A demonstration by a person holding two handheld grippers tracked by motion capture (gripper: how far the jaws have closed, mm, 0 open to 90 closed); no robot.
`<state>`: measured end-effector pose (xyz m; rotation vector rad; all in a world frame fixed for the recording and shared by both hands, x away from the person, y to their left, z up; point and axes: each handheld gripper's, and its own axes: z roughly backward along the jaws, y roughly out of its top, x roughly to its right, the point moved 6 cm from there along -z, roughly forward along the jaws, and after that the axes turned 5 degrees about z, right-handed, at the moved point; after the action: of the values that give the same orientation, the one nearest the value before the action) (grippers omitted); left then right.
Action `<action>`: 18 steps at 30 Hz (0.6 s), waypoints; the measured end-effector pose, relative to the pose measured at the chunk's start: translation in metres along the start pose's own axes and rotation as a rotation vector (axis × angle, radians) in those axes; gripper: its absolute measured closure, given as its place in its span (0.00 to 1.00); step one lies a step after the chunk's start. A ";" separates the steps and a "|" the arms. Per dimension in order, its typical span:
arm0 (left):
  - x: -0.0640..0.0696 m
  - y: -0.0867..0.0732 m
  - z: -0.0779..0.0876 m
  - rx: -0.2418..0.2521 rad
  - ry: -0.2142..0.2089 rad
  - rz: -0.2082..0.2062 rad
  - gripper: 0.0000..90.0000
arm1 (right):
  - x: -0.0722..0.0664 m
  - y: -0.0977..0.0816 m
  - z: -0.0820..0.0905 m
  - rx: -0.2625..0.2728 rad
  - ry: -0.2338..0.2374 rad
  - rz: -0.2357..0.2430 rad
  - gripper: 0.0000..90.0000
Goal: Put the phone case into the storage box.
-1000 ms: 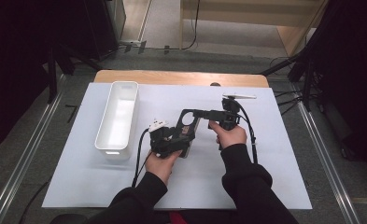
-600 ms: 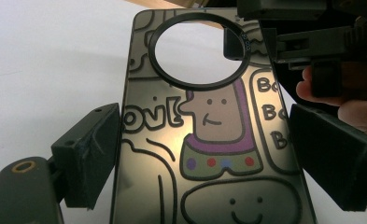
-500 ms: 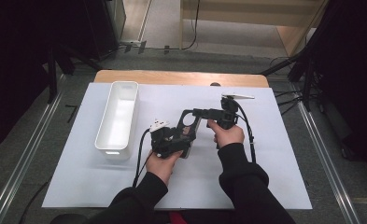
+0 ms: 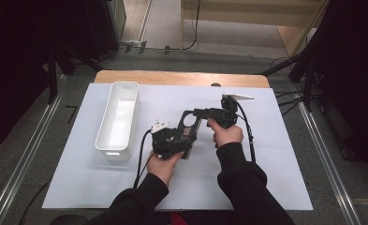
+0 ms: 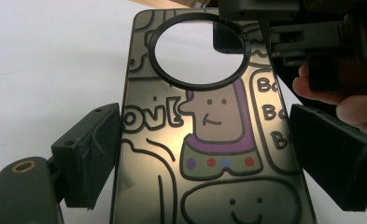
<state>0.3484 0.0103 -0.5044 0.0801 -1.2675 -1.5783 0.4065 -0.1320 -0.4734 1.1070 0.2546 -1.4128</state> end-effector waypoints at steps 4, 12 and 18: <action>0.000 0.000 0.000 0.002 0.003 -0.005 0.13 | -0.001 0.000 0.000 -0.006 0.007 -0.006 0.74; 0.003 0.001 0.002 0.021 0.005 -0.013 0.13 | -0.004 0.001 0.003 0.007 0.025 -0.018 0.82; 0.004 0.002 0.004 0.043 0.000 -0.016 0.13 | -0.010 0.003 0.005 0.013 0.027 -0.006 0.83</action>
<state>0.3455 0.0100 -0.4990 0.1175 -1.3041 -1.5652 0.4048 -0.1298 -0.4616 1.1380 0.2685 -1.4071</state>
